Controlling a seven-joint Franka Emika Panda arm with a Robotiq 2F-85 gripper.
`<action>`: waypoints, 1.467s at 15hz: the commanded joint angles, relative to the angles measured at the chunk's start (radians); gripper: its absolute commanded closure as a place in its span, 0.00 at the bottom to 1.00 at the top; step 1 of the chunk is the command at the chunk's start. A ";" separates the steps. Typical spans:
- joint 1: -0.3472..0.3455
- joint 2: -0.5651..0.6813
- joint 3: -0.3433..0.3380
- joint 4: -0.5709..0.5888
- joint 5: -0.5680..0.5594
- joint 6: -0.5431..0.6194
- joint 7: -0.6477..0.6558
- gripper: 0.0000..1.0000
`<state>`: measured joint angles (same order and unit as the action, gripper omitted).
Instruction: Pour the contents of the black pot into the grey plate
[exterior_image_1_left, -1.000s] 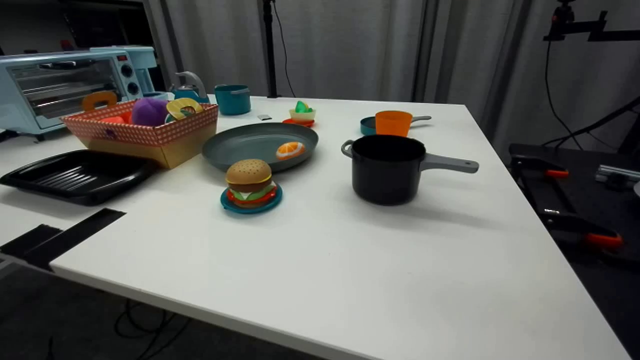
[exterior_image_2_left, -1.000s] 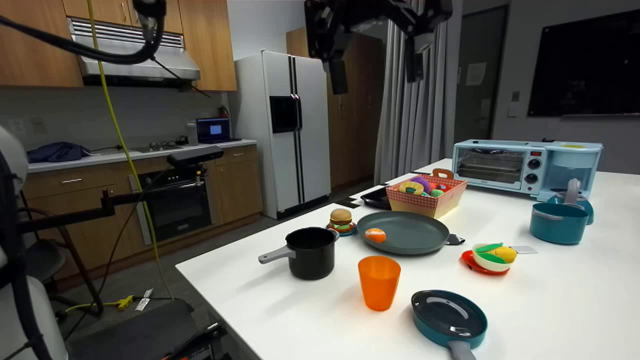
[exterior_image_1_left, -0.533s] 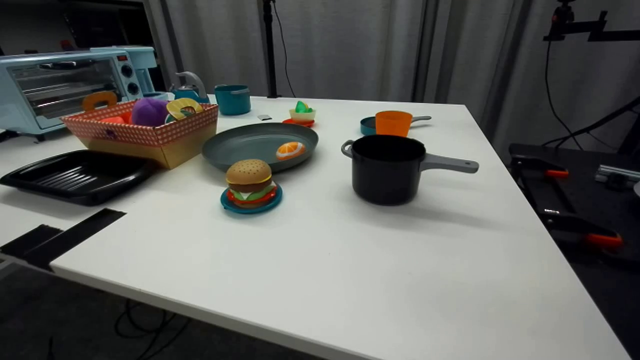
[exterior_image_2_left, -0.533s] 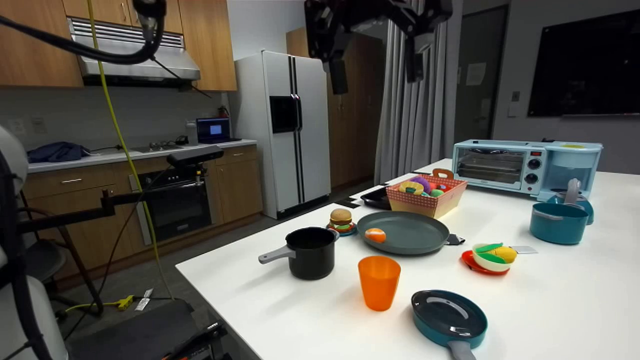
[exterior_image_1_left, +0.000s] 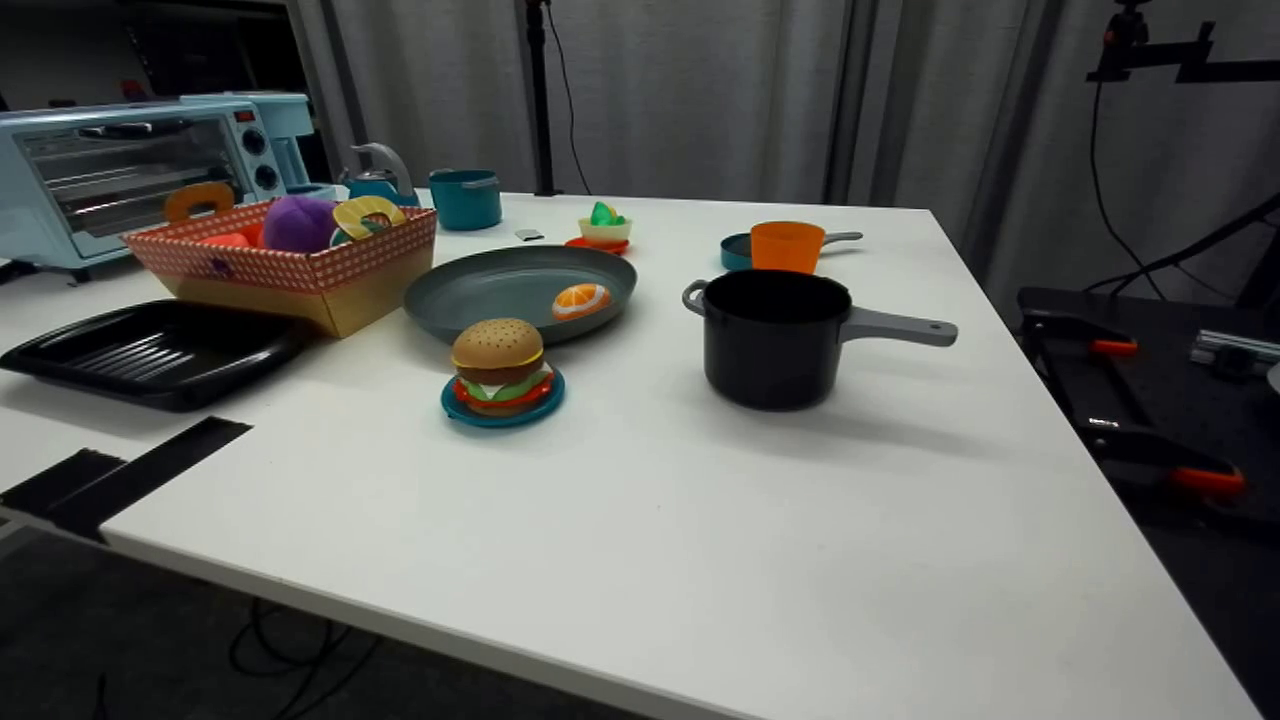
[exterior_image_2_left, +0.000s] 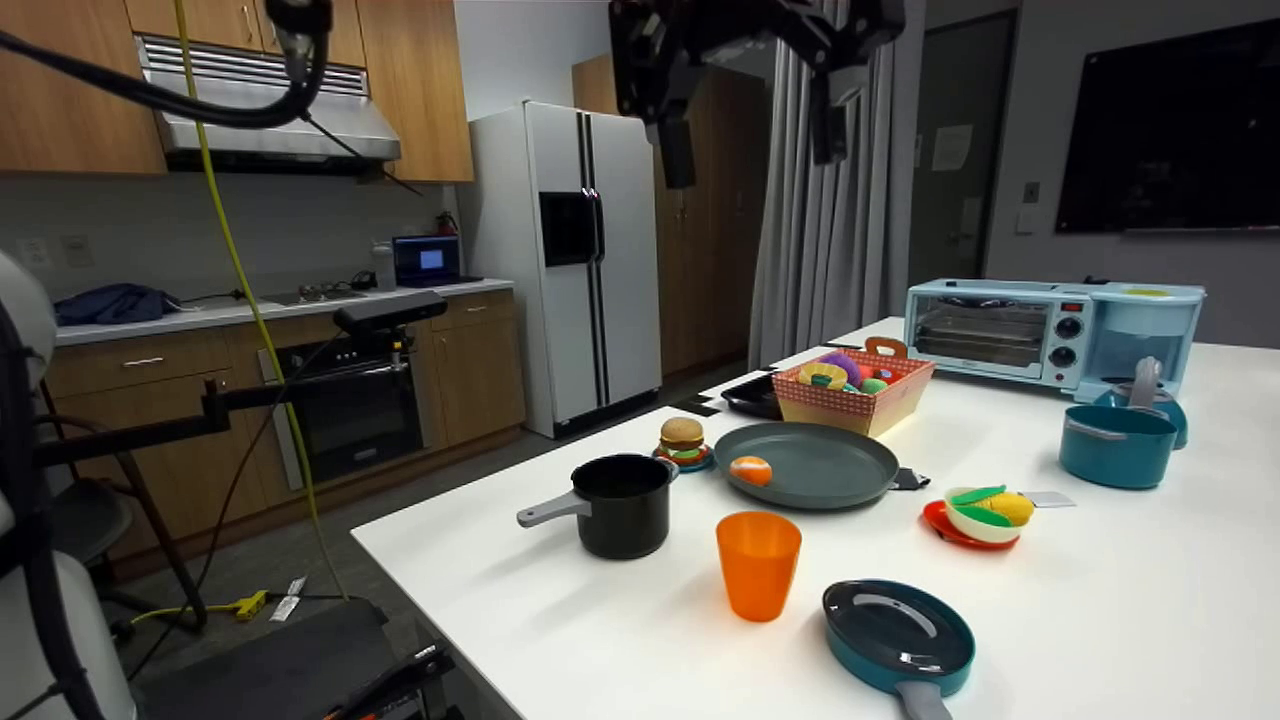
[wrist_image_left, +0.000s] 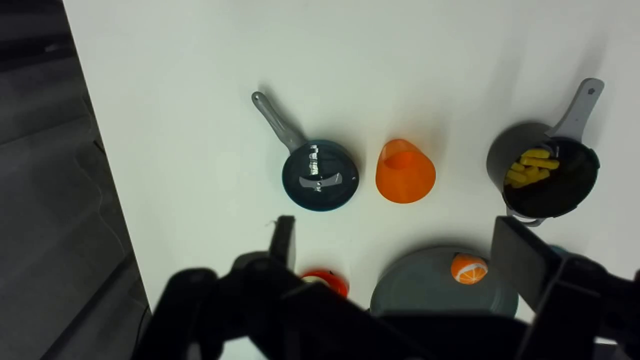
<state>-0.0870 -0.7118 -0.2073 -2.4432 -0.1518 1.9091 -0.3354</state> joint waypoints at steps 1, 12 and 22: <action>0.002 0.000 -0.001 0.002 -0.001 -0.002 0.001 0.00; 0.002 0.001 -0.001 0.001 0.004 -0.004 0.006 0.00; 0.035 0.370 -0.071 0.371 0.057 -0.045 -0.115 0.00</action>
<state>-0.0777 -0.5386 -0.2500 -2.2691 -0.1411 1.9105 -0.3927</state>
